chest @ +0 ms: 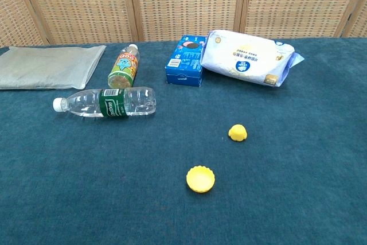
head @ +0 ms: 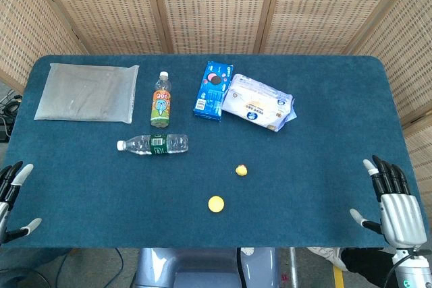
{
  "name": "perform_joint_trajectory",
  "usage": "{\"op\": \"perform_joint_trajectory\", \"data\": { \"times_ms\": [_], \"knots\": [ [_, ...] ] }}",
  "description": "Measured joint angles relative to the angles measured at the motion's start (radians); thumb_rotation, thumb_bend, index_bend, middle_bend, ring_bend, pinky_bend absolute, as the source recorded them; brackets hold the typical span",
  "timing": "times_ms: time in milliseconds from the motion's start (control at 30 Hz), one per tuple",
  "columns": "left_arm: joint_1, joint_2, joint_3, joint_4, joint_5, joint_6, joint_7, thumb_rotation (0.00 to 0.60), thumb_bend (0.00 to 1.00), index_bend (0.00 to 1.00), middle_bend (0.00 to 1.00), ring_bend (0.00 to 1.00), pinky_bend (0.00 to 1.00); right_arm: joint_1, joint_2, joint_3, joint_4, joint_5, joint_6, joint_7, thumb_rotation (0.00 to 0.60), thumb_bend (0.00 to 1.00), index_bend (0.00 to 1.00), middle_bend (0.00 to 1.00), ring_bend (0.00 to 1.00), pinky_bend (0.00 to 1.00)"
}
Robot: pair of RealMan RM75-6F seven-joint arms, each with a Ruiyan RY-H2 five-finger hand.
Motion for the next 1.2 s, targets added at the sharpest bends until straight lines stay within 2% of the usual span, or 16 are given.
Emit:
{"op": "perform_joint_trajectory", "data": {
  "times_ms": [367, 467, 667, 800, 900, 1200],
  "knots": [
    [-0.007, -0.008, -0.003, 0.000, -0.004, -0.014, 0.014, 0.600, 0.09, 0.00, 0.00, 0.00, 0.00, 0.039, -0.009, 0.008, -0.002, 0.004, -0.058, -0.010, 0.600, 0.00, 0.10, 0.00, 0.00, 0.00],
    [-0.009, -0.012, -0.007, -0.004, -0.012, -0.019, 0.026, 0.600, 0.09, 0.00, 0.00, 0.00, 0.00, 0.079, -0.014, 0.019, -0.005, 0.007, -0.116, -0.010, 0.600, 0.00, 0.14, 0.00, 0.00, 0.00],
    [-0.019, -0.022, -0.020, -0.010, -0.043, -0.043, 0.055, 0.600, 0.09, 0.00, 0.00, 0.00, 0.00, 0.228, -0.045, 0.063, 0.001, 0.043, -0.327, -0.004, 0.600, 0.00, 0.26, 0.00, 0.00, 0.00],
    [-0.032, -0.032, -0.032, -0.009, -0.070, -0.067, 0.072, 0.600, 0.09, 0.00, 0.00, 0.00, 0.00, 0.353, -0.113, 0.109, 0.038, 0.127, -0.495, -0.012, 0.600, 0.00, 0.34, 0.00, 0.00, 0.00],
    [-0.039, -0.037, -0.037, -0.008, -0.085, -0.082, 0.078, 0.600, 0.09, 0.00, 0.00, 0.00, 0.00, 0.432, -0.175, 0.139, 0.074, 0.219, -0.578, -0.043, 0.600, 0.00, 0.35, 0.00, 0.00, 0.00],
    [-0.060, -0.042, -0.049, -0.003, -0.136, -0.133, 0.082, 0.600, 0.09, 0.00, 0.00, 0.00, 0.00, 0.602, -0.399, 0.191, 0.209, 0.496, -0.662, -0.239, 0.600, 0.10, 0.37, 0.00, 0.00, 0.00]
  ]
}}
